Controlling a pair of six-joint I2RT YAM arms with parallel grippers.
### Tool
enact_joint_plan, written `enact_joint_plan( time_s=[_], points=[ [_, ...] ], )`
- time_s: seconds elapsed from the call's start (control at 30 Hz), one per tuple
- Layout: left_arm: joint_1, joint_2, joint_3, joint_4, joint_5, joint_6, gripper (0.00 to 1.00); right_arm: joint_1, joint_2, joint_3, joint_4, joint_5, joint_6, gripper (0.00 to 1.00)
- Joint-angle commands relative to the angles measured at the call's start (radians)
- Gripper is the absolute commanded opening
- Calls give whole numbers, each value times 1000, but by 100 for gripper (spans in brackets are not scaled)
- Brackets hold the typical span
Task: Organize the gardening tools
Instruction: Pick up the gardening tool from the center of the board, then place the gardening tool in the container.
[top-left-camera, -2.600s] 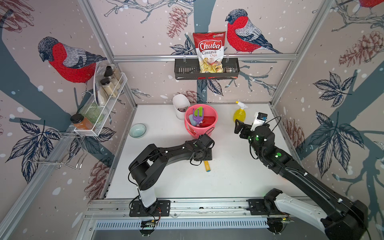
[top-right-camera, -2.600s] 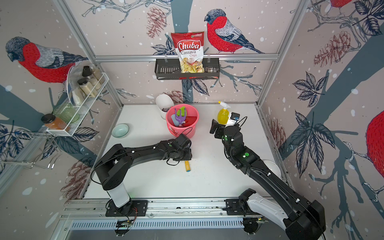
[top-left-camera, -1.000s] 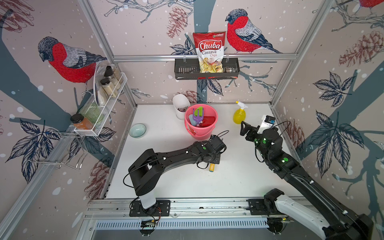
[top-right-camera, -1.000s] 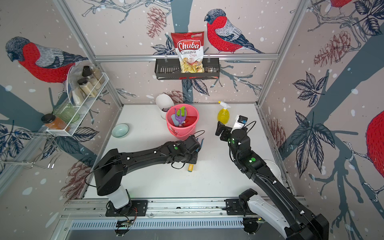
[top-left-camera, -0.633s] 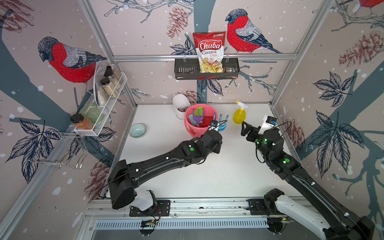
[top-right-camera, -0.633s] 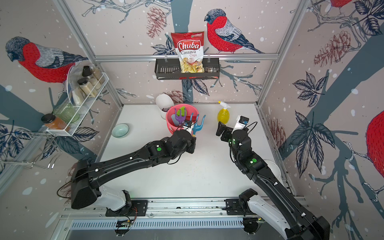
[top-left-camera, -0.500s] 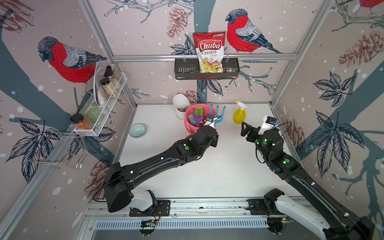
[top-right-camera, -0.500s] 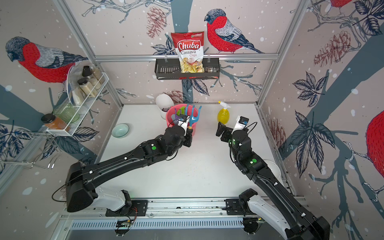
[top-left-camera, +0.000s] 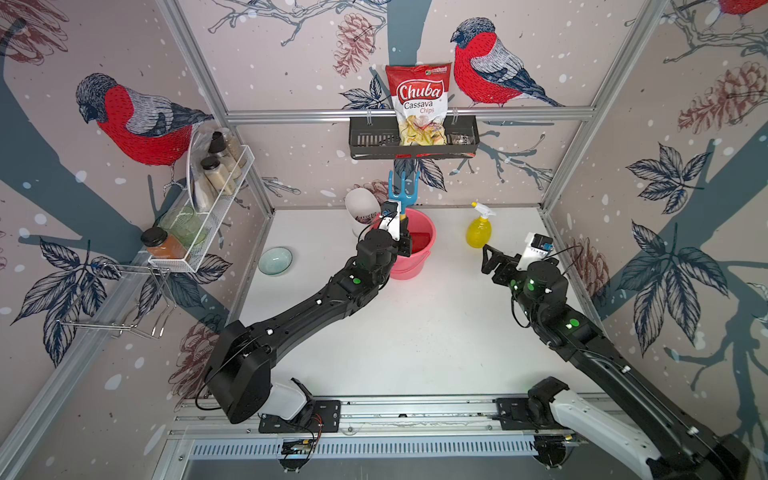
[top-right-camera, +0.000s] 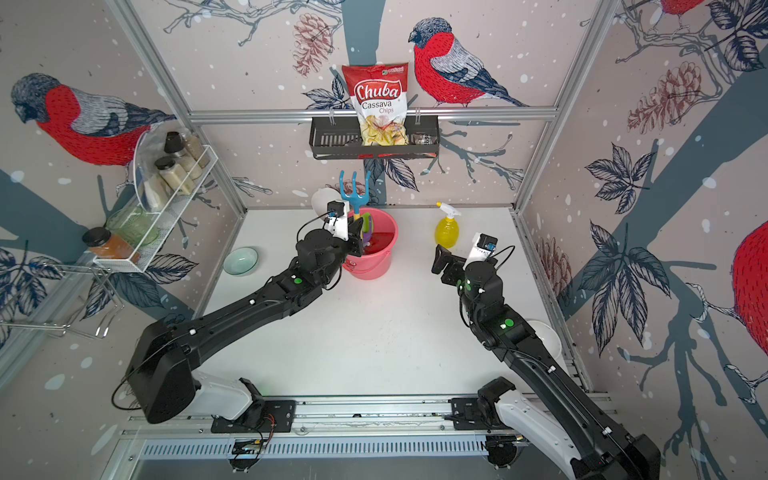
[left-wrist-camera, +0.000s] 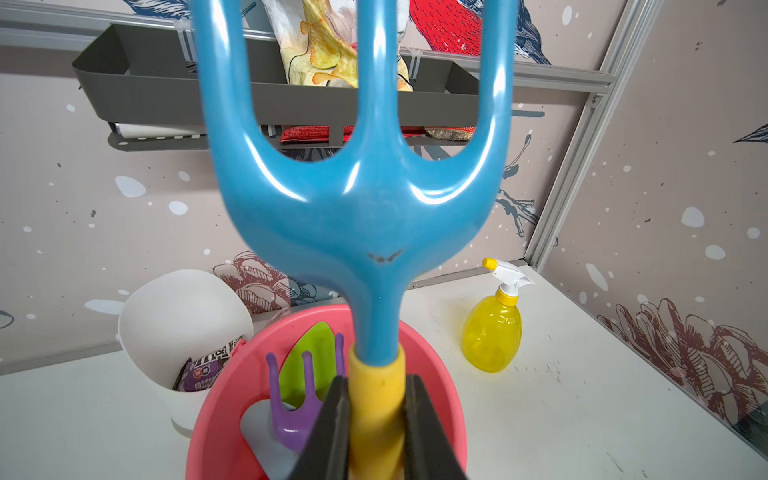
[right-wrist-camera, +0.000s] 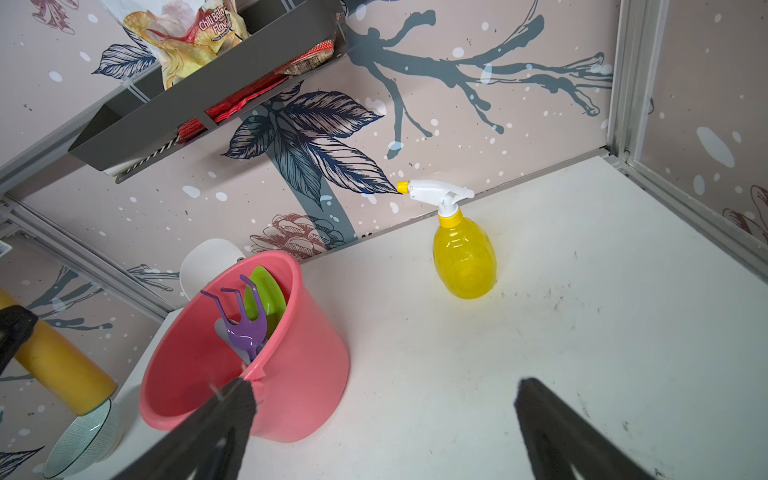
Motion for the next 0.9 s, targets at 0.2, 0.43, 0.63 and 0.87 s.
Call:
enact_joint_plan(
  time_s=[0.2, 0.43, 0.63, 0.87],
  points=[
    [59, 84, -113, 374, 106, 44, 0, 0, 8, -7, 56, -17, 12, 100],
    [79, 170, -119, 442, 156, 23, 0, 1, 12, -9, 55, -23, 13, 100],
    [84, 208, -130, 479, 170, 35, 0, 1, 6, -21, 55, -25, 16, 100],
    [87, 249, -135, 508, 175, 47, 0, 1, 7, -34, 65, -33, 26, 100]
  ],
)
